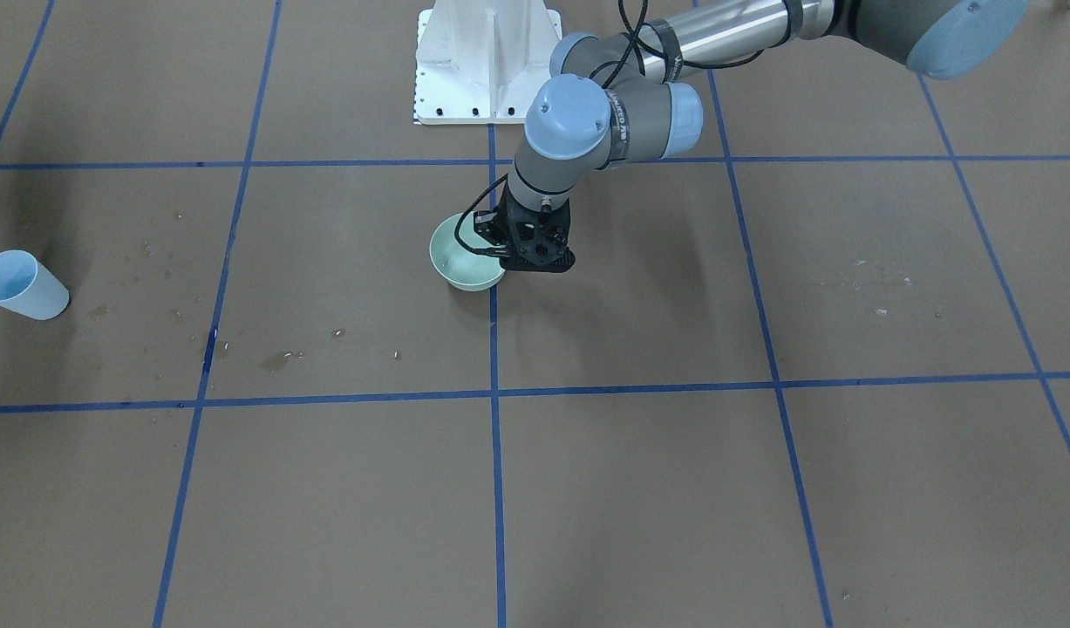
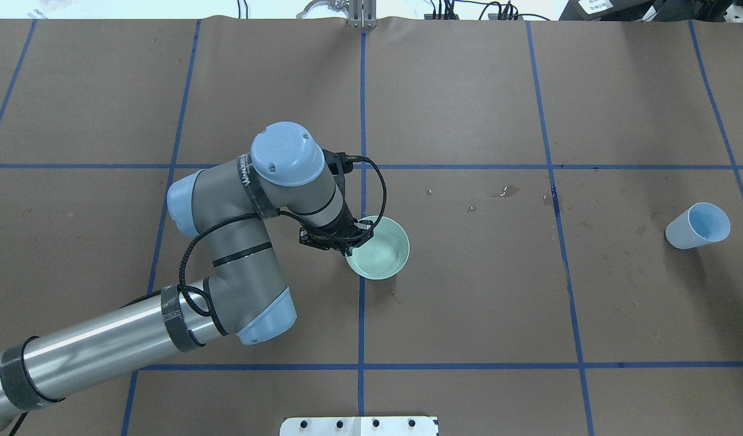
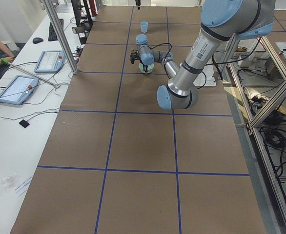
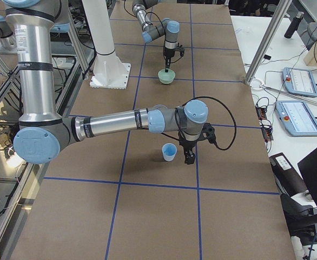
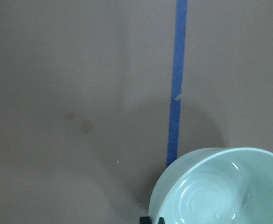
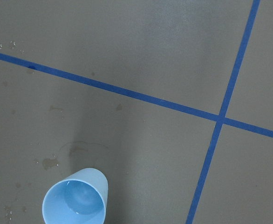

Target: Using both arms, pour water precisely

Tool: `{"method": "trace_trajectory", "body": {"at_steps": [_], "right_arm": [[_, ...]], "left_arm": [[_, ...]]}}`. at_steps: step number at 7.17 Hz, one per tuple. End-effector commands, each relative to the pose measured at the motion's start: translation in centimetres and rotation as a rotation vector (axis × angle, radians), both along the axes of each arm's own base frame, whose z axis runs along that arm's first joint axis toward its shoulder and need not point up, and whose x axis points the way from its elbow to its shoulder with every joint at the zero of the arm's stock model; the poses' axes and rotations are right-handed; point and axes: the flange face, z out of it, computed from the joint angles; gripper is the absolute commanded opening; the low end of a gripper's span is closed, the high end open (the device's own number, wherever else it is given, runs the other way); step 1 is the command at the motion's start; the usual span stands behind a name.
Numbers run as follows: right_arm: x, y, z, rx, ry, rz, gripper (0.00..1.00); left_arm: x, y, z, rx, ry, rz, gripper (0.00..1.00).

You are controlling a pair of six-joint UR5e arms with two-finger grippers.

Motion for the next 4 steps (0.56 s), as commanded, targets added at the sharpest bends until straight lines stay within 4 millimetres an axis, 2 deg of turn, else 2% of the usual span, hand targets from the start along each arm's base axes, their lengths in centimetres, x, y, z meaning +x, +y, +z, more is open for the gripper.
{"method": "trace_trajectory", "body": {"at_steps": [1,4], "right_arm": [[0.0,0.0,-0.1,0.001,-0.001,0.000,1.00],[0.0,0.2,-0.2,0.001,-0.005,0.001,1.00]], "left_arm": [[-0.3,-0.3,0.1,0.003,-0.002,-0.006,0.00],[-1.4,-0.5,2.7,-0.012,-0.025,-0.015,0.00]]}}
